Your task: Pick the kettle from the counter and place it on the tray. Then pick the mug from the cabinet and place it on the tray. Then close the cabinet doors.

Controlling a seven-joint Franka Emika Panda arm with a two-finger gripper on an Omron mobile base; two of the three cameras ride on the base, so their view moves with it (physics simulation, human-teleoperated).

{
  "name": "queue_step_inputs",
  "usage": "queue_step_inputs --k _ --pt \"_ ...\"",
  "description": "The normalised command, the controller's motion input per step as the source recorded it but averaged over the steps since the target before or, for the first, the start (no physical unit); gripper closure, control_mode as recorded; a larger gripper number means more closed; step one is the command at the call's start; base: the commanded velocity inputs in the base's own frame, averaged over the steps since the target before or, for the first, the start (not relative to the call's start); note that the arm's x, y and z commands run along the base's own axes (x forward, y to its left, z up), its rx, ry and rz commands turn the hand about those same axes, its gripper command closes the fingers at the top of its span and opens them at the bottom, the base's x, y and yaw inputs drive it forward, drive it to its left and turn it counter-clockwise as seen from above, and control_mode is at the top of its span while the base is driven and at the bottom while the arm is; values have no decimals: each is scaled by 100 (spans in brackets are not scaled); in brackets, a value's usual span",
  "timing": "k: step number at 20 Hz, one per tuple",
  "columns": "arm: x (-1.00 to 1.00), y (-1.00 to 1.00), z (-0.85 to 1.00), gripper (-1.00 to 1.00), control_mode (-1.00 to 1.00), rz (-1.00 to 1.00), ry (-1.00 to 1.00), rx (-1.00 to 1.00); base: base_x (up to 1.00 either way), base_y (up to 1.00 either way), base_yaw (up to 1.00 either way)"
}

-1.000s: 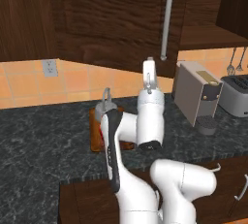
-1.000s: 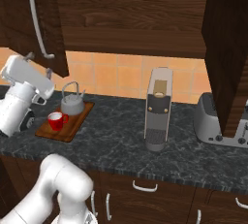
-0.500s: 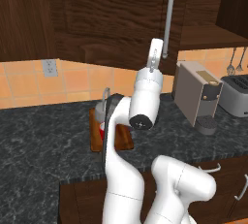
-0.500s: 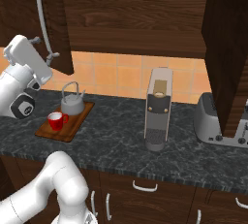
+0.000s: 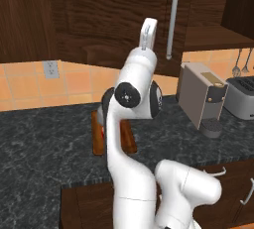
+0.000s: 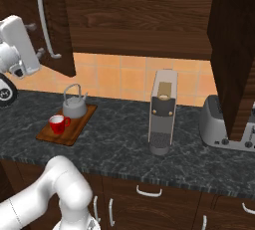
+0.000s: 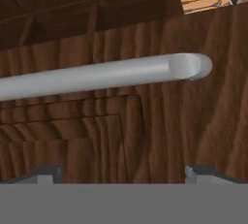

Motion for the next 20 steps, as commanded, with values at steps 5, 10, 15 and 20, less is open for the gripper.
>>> queue_step_inputs --k 5,10,15,20 --pt "30 -19 0 -100 -100 5 24 1 0 0 0" --pt "29 -17 0 -100 -100 6 17 0 0 0 0" --pt "39 -14 -3 -100 -100 3 14 0 0 0 0" --pt "43 -12 -10 -100 -100 4 14 0 0 0 0"
